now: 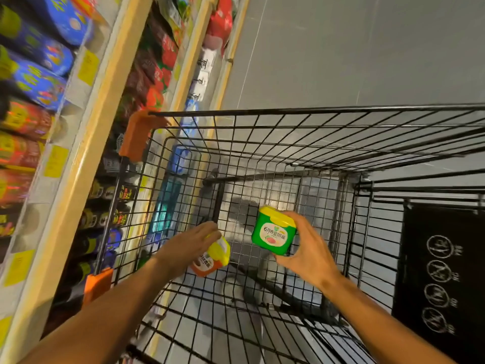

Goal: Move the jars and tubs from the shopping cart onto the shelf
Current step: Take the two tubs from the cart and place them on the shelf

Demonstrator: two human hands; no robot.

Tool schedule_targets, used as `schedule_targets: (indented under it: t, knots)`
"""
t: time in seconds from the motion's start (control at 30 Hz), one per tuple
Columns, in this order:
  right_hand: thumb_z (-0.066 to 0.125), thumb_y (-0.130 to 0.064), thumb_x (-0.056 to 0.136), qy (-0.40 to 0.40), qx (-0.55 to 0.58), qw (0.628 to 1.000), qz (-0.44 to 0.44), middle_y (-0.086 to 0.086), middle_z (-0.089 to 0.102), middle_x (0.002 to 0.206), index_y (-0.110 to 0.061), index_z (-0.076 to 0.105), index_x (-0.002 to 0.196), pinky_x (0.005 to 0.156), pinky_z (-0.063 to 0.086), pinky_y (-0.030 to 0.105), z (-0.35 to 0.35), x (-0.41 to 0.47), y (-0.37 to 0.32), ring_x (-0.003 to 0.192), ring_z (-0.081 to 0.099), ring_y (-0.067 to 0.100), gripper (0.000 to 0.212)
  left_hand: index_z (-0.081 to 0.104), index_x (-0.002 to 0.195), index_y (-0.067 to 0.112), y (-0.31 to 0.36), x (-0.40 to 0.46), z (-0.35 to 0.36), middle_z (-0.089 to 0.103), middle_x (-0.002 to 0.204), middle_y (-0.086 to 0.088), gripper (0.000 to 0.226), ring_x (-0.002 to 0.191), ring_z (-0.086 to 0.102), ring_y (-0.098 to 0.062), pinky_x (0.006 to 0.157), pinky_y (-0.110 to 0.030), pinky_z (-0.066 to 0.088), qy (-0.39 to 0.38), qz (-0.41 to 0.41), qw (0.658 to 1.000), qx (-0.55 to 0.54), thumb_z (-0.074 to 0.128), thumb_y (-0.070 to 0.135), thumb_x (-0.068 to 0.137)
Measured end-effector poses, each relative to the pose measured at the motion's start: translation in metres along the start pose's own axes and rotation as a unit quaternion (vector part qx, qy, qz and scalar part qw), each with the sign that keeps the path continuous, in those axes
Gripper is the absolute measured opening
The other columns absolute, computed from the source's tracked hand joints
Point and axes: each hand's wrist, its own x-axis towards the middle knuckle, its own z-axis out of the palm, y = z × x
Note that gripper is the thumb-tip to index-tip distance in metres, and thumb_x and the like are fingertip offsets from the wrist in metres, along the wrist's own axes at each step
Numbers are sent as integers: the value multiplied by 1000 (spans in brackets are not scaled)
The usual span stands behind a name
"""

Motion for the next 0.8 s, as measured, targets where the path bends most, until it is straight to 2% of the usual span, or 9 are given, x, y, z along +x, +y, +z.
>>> schedule_targets:
  t: [0.07,0.17,0.27,0.37,0.47,0.6,0.7,0.77,0.8]
  knots:
    - [91,-26,65,-9,1,1000,2,-40,37,127,-57,25,135,87,38,0,-2,-1,-3,117,45,-15,100,30,142,24,-6,-2,8,40,150,-3,104,129,54,-22,89,-28,56,16,1,998,-57,92,16,60]
    - [90,-25,65,-24,11,1000,12,-36,41,129,-54,28,135,90,40,4,-7,-3,-11,119,44,-15,98,35,144,21,-4,-4,9,39,147,0,94,135,42,-18,102,-32,50,56,1,994,-97,87,33,67]
    - [90,-26,65,-27,19,999,18,-29,46,127,-52,29,135,88,41,4,-18,-10,-28,119,44,-16,96,33,143,23,5,-13,-3,33,144,2,95,134,37,-18,102,-34,49,78,-50,978,-187,86,26,65]
    - [90,-27,65,-27,23,999,7,-28,49,127,-48,31,137,90,42,4,-39,-22,-59,120,45,-16,95,31,131,41,14,-34,-30,28,133,19,93,125,44,-15,98,-19,47,118,-87,932,-332,87,16,61]
    - [90,-24,65,-17,25,999,-13,-26,50,128,-44,33,139,94,47,11,-67,-40,-101,120,48,-11,95,30,136,33,25,-68,-70,27,132,17,94,119,41,-6,87,2,36,175,-100,915,-351,86,14,63]
    - [89,-18,65,23,23,998,-56,-23,48,131,-46,33,139,89,40,1,-110,-71,-166,121,45,-16,97,35,141,33,41,-122,-132,37,135,17,98,127,48,-13,99,-24,50,259,-113,865,-414,88,21,59]
    - [90,-19,64,58,13,993,-101,-27,48,135,-46,35,140,93,38,1,-142,-97,-215,124,46,-13,98,35,138,34,59,-167,-172,40,136,13,96,123,46,-4,99,-19,46,327,-112,841,-415,90,17,61]
    - [90,-17,63,76,8,988,-131,-30,49,135,-49,35,139,94,40,5,-161,-118,-246,125,49,-8,99,35,134,31,71,-196,-195,44,132,7,95,117,40,4,100,-6,34,383,-98,840,-372,91,15,60]
    - [90,-15,63,83,6,985,-149,-30,50,134,-47,37,139,96,42,7,-170,-130,-262,125,50,-5,99,38,135,28,77,-213,-208,46,131,3,94,118,40,3,101,-7,34,403,-89,840,-353,90,16,58]
